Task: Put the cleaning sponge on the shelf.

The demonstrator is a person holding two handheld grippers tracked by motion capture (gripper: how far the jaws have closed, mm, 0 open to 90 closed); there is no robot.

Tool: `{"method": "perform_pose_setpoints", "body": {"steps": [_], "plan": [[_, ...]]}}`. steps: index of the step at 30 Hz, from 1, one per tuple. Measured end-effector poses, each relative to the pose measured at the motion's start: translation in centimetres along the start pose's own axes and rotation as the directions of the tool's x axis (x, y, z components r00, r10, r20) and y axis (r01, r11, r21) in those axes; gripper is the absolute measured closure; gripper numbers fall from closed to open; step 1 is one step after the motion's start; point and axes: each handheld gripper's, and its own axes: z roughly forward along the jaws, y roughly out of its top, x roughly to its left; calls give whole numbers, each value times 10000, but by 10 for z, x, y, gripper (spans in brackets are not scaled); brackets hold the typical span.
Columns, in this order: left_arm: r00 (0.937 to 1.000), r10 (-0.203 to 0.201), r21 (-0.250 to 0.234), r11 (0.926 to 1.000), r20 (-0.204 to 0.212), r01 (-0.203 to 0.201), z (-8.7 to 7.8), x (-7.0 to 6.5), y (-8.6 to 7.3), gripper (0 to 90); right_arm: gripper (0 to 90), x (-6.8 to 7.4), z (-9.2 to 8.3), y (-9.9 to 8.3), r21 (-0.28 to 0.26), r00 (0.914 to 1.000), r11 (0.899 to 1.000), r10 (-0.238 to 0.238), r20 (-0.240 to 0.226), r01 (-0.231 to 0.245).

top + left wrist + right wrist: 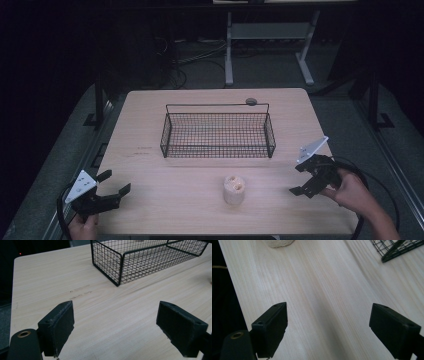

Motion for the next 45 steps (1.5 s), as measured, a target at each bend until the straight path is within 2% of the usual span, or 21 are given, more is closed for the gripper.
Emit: {"method": "perform_pose_setpoints", "body": {"steps": [13,30,45], "plan": [[10000,-63,-104,9999,64,63,-1,1,-1,139,145,13,0,28,111,9974,9974,-709,-122,710],[10000,-31,-121,9999,38,32,-2,2,0,140,144,21,6,54,360,9917,9916,-1226,-393,1240],[10000,4,-83,10000,53,-3,-2,1,0,139,144,26,13,70,383,9869,9879,-1476,-648,1503]]}}
